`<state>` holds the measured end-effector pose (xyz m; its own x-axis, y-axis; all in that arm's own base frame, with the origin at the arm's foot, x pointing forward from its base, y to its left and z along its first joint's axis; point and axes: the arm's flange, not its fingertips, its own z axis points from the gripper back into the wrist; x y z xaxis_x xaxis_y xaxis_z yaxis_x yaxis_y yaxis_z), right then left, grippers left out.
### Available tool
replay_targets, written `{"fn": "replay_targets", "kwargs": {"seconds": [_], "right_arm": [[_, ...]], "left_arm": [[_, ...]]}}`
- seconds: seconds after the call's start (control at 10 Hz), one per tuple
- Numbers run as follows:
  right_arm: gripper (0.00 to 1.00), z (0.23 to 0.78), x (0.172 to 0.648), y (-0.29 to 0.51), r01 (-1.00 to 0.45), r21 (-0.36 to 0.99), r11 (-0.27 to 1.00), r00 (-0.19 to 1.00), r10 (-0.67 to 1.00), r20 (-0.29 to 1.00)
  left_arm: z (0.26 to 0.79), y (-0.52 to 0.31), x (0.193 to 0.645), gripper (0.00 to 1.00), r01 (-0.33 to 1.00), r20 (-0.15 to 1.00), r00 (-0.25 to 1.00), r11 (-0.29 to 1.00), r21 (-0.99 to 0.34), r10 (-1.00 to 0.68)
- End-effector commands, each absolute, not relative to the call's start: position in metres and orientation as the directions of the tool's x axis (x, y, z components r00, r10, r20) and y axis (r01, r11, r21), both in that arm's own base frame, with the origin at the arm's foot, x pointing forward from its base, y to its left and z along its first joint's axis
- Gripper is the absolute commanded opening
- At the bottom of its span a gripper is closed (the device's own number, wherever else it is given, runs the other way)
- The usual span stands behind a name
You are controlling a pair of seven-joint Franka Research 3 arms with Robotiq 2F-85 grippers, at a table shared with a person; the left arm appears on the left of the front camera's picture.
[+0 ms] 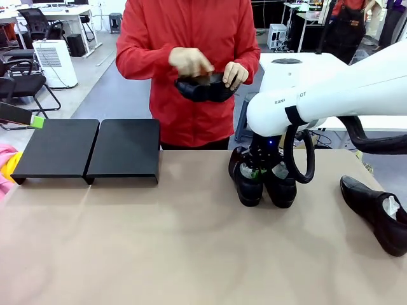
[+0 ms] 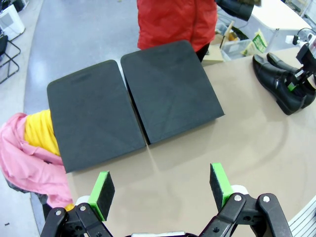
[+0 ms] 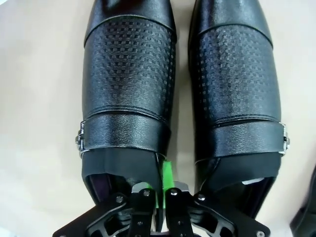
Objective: Organize the shoes by placing them on the stand.
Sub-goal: Pick up one Shoe and place it in the middle of the table.
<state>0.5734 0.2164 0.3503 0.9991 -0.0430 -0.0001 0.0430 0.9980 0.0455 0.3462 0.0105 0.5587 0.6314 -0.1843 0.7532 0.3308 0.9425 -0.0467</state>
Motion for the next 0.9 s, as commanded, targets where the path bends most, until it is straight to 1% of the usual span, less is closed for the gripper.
{"fn": "replay_targets", "kwargs": {"seconds": [0.0,0.2,0.3,0.4,0.5,0.6,0.8], "right_arm": [[0.00,0.350,0.581,0.223,0.029,0.048,0.998,1.000,-0.028,-0.014],[0.00,0.358,0.576,0.226,0.023,0.079,0.997,1.000,-0.022,-0.011],[0.00,0.377,0.567,0.229,0.024,0.075,0.997,1.000,-0.026,0.017],[0.00,0.411,0.545,0.233,0.032,0.082,0.996,0.995,-0.039,0.087],[0.00,0.441,0.517,0.239,0.031,0.147,0.989,0.989,-0.051,0.138],[0.00,0.459,0.493,0.245,-0.034,0.235,0.971,0.991,0.002,0.137],[0.00,0.477,0.447,0.262,-0.119,0.302,0.946,0.982,0.067,0.177]], "left_arm": [[0.559,0.012,0.346,1.00,0.336,0.755,0.629,0.940,-0.048,-0.187],[0.559,0.012,0.346,1.00,0.336,0.755,0.629,0.940,-0.048,-0.187],[0.559,0.012,0.346,1.00,0.336,0.755,0.629,0.940,-0.048,-0.187],[0.559,0.012,0.346,1.00,0.336,0.755,0.629,0.940,-0.048,-0.187],[0.559,0.012,0.346,1.00,0.336,0.755,0.629,0.940,-0.048,-0.187],[0.559,0.012,0.346,1.00,0.336,0.755,0.629,0.940,-0.048,-0.187],[0.559,0.012,0.346,1.00,0.336,0.755,0.629,0.940,-0.048,-0.187]]}}
